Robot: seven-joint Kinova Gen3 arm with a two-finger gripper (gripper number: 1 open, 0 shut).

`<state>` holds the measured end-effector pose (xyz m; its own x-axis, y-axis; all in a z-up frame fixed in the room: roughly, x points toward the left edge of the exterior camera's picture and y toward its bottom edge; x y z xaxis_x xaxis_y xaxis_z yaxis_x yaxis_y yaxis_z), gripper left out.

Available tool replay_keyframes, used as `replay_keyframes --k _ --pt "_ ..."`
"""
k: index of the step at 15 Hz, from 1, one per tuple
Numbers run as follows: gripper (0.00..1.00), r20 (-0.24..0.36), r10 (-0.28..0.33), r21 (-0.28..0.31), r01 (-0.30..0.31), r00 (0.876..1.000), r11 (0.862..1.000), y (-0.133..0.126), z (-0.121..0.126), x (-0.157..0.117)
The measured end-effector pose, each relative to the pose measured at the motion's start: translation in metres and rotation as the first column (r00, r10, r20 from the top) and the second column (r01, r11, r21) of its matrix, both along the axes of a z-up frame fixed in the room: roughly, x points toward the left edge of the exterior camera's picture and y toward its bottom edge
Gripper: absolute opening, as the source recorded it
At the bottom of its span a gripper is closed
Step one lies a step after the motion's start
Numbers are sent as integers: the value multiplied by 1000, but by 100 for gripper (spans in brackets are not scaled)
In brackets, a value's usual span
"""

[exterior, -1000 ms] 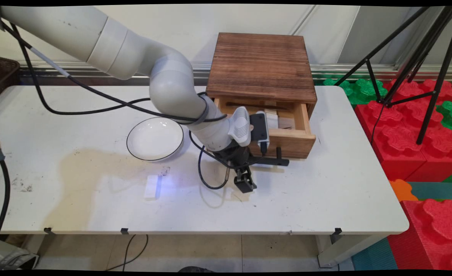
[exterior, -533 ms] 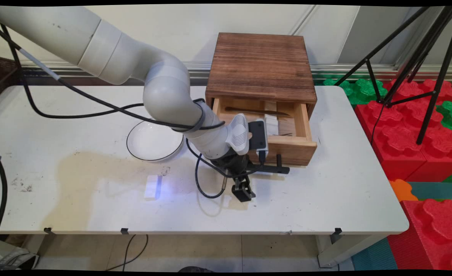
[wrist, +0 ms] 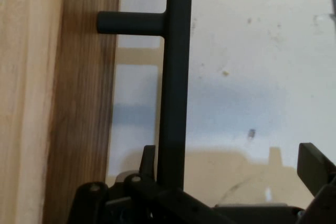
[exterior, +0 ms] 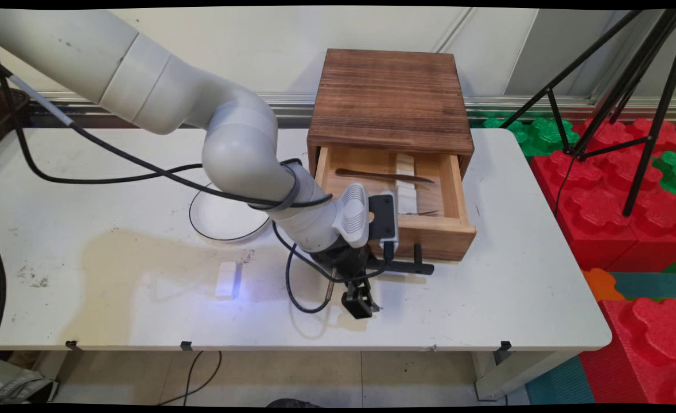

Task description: Open the drawer

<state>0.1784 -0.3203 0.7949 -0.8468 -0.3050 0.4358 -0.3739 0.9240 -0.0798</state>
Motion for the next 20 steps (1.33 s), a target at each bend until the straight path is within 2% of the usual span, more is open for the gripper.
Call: replay_keyframes --k 20 --pt "100 -13 -49 31 49 999 998 50 7 -10"
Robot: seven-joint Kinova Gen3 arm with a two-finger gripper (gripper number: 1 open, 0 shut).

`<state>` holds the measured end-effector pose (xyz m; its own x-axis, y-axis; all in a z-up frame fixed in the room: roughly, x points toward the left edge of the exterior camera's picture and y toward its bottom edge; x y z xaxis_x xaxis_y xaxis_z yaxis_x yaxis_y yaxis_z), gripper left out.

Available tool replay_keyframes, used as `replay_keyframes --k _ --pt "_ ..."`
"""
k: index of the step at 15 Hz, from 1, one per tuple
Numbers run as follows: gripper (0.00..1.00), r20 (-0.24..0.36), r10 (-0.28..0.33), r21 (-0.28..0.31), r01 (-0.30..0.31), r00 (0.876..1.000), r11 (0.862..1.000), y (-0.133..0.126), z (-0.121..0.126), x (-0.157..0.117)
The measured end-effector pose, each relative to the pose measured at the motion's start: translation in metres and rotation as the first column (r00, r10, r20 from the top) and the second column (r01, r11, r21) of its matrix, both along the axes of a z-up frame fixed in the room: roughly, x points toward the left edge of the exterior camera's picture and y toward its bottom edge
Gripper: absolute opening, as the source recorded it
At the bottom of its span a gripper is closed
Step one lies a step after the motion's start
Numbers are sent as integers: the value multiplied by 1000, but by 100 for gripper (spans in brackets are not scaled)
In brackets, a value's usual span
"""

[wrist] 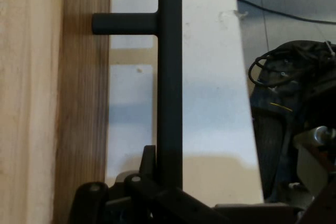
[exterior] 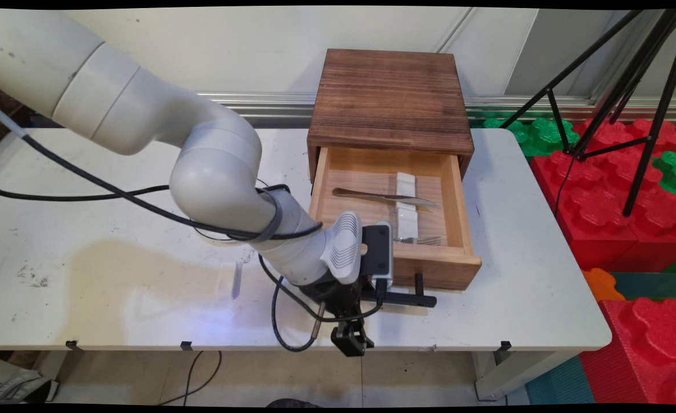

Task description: Open the drawer

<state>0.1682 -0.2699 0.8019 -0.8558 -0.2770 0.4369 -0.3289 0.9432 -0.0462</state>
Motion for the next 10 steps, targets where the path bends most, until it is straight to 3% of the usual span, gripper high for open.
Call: replay_keyframes --k 10 --pt "100 -4 -11 7 11 1000 1000 22 3 -6"
